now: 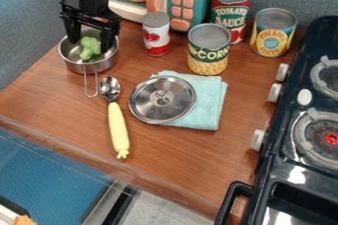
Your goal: Took the broccoli from the pot and put it on the counter
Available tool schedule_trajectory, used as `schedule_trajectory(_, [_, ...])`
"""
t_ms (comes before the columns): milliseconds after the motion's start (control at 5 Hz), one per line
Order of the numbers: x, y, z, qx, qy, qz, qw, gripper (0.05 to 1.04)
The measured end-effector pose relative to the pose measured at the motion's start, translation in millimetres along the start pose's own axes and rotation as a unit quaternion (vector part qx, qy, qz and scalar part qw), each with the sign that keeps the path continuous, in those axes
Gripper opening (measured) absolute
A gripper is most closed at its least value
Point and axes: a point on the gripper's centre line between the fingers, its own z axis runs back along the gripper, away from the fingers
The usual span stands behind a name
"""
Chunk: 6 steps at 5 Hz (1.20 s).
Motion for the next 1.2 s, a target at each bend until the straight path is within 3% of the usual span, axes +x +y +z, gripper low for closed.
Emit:
schedule_trajectory(200, [-0.2,3.6,0.4,0.011,0.001,0.001,0.9999,1.001])
schedule_trajectory(800, [-0.5,4.2,-3.8,0.015,0.005,0.002,0.9999,0.99])
schedule_trajectory(1000, [1.3,5.5,-3.8,0.019,-0.001,0.001,0.9998,0.913])
schedule_trajectory(1200, [1.6,5.0,-4.8,0.018,-0.003,0.004,0.9998,0.639])
